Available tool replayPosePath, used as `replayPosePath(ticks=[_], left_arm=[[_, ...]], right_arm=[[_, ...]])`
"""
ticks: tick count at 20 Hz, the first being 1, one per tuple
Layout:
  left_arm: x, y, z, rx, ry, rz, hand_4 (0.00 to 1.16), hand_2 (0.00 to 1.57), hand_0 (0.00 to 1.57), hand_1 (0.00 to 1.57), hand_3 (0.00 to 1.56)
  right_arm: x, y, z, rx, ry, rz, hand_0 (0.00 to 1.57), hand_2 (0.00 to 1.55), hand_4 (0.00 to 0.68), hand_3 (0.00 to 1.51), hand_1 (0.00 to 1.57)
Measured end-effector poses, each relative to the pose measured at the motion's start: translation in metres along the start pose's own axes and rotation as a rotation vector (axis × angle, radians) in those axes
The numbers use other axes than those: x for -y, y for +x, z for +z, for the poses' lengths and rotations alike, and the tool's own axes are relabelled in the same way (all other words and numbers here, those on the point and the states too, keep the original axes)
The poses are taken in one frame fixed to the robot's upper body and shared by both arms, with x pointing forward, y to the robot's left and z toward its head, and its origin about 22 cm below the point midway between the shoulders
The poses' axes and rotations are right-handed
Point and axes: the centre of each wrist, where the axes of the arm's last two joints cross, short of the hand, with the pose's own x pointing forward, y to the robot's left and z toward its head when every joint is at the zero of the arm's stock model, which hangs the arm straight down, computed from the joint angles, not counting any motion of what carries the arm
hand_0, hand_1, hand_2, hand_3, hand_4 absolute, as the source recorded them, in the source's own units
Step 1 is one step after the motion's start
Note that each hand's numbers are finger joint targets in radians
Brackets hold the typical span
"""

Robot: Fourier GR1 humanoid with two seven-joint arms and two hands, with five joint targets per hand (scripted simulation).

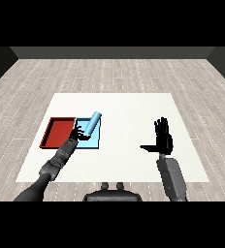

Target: Pick the blue can and put it in the blue box

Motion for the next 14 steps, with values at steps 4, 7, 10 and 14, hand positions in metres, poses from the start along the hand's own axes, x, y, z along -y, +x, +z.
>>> replayPosePath(ticks=[4, 7, 10, 14], left_arm=[[0.006, -0.004, 0.003, 0.040, 0.086, 0.072, 0.00, 0.00, 0.00, 0.00, 0.00], [0.003, 0.000, 0.003, 0.136, 0.207, 0.171, 0.00, 0.00, 0.00, 0.00, 0.00], [-0.003, 0.015, 0.002, 0.304, 0.278, 0.256, 0.00, 0.00, 0.00, 0.00, 0.00], [-0.003, 0.025, 0.008, 0.556, 0.249, 0.363, 0.00, 0.00, 0.00, 0.00, 0.00]], right_arm=[[0.002, 0.000, -0.002, 0.012, 0.005, -0.016, 0.00, 0.00, 0.000, 0.00, 0.00], [-0.001, 0.002, -0.002, 0.017, 0.012, -0.024, 0.00, 0.00, 0.000, 0.00, 0.00], [-0.002, 0.005, -0.003, 0.021, 0.013, -0.028, 0.00, 0.00, 0.000, 0.00, 0.00], [-0.001, 0.009, -0.004, 0.012, 0.015, -0.025, 0.00, 0.00, 0.000, 0.00, 0.00]])
